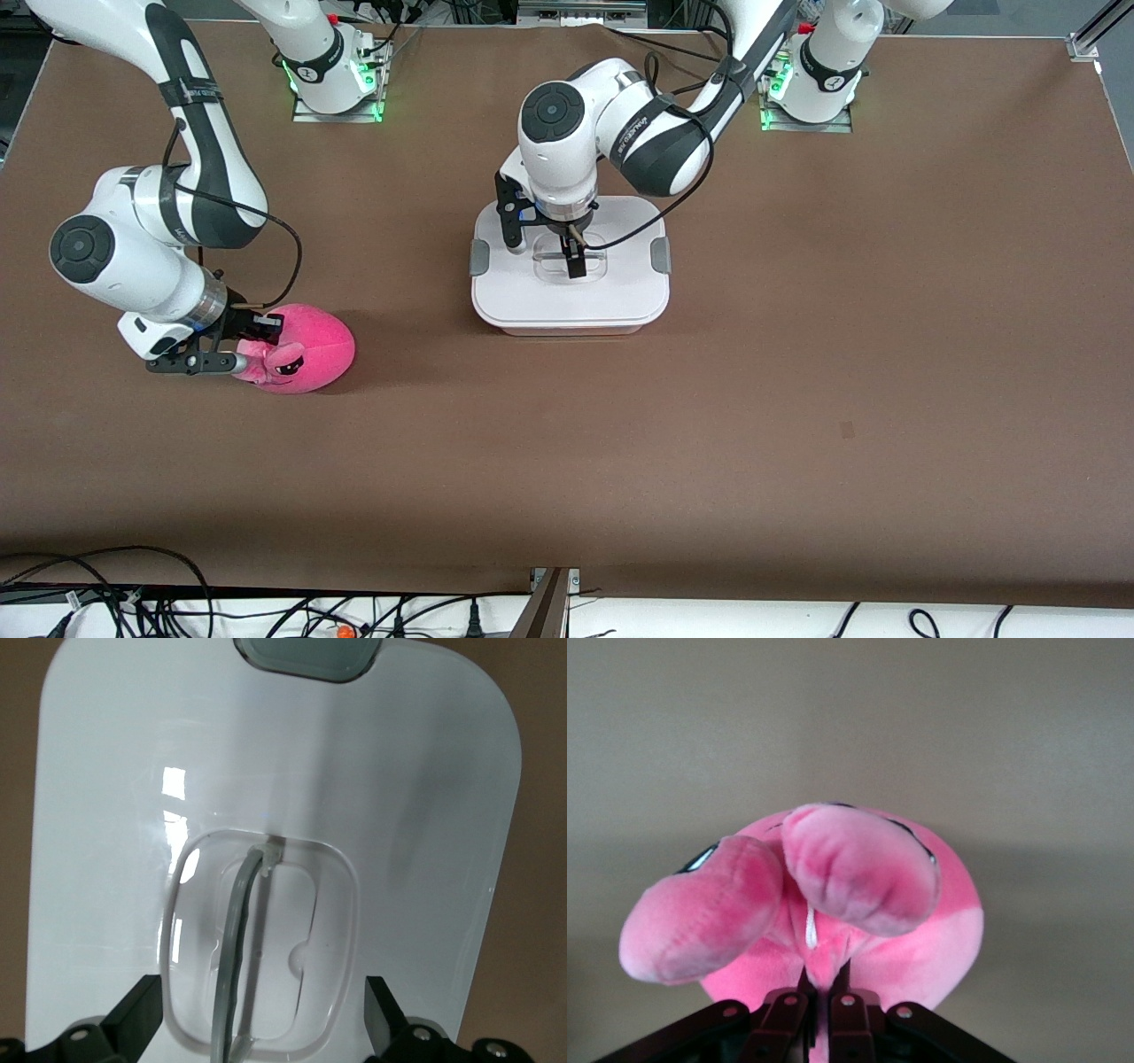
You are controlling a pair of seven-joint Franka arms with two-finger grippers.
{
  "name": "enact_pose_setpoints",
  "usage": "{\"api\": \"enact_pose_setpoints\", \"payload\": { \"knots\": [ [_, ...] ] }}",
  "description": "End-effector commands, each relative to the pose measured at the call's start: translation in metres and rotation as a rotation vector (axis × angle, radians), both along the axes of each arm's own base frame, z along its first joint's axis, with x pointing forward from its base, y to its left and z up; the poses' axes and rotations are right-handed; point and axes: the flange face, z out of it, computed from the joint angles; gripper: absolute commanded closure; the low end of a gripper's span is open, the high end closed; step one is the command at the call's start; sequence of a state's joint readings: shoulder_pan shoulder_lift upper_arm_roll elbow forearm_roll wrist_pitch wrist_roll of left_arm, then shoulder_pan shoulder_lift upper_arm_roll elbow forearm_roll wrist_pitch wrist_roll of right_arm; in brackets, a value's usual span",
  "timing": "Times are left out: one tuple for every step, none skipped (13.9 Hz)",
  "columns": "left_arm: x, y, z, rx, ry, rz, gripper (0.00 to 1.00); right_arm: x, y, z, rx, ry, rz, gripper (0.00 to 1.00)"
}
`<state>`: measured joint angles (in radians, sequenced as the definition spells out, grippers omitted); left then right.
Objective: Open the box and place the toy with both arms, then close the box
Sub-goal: 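Reach the left gripper to the lid handle while the right gripper reaches the toy, then grasp the lid handle with the left gripper while the right gripper grasps the toy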
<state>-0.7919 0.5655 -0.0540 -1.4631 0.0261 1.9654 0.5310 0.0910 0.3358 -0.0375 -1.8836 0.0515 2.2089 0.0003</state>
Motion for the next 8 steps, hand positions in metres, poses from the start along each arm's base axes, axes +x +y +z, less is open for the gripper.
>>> {"api": "enact_pose_setpoints", "payload": {
  "knots": [
    [-0.001, 0.0, 0.0, 0.012, -0.027, -0.032, 0.04, 0.007, -0.001, 0.035, -0.003, 0.027, 0.025, 1.0],
    [-0.001, 0.0, 0.001, 0.01, -0.028, -0.032, 0.26, 0.011, 0.0, 0.048, -0.004, 0.038, 0.036, 1.0],
    [-0.001, -0.001, 0.002, 0.009, -0.029, -0.034, 0.6, 0.015, 0.003, 0.064, -0.002, 0.042, 0.071, 1.0],
    [-0.003, -0.003, 0.003, 0.008, -0.03, -0.035, 0.74, 0.018, 0.008, 0.079, 0.0, 0.049, 0.099, 1.0],
    [-0.004, -0.003, 0.004, 0.008, -0.03, -0.037, 0.86, 0.02, 0.015, 0.095, 0.0, 0.061, 0.119, 1.0],
    [-0.005, -0.004, 0.005, 0.01, -0.03, -0.039, 1.0, 0.021, 0.023, 0.108, 0.0, 0.076, 0.137, 1.0],
    [-0.005, -0.004, 0.005, 0.01, -0.03, -0.04, 1.0, 0.023, 0.035, 0.121, -0.002, 0.082, 0.154, 1.0],
    [-0.006, -0.005, 0.005, 0.009, -0.031, -0.043, 1.0, 0.023, 0.047, 0.131, -0.013, 0.089, 0.177, 1.0]
  ]
}}
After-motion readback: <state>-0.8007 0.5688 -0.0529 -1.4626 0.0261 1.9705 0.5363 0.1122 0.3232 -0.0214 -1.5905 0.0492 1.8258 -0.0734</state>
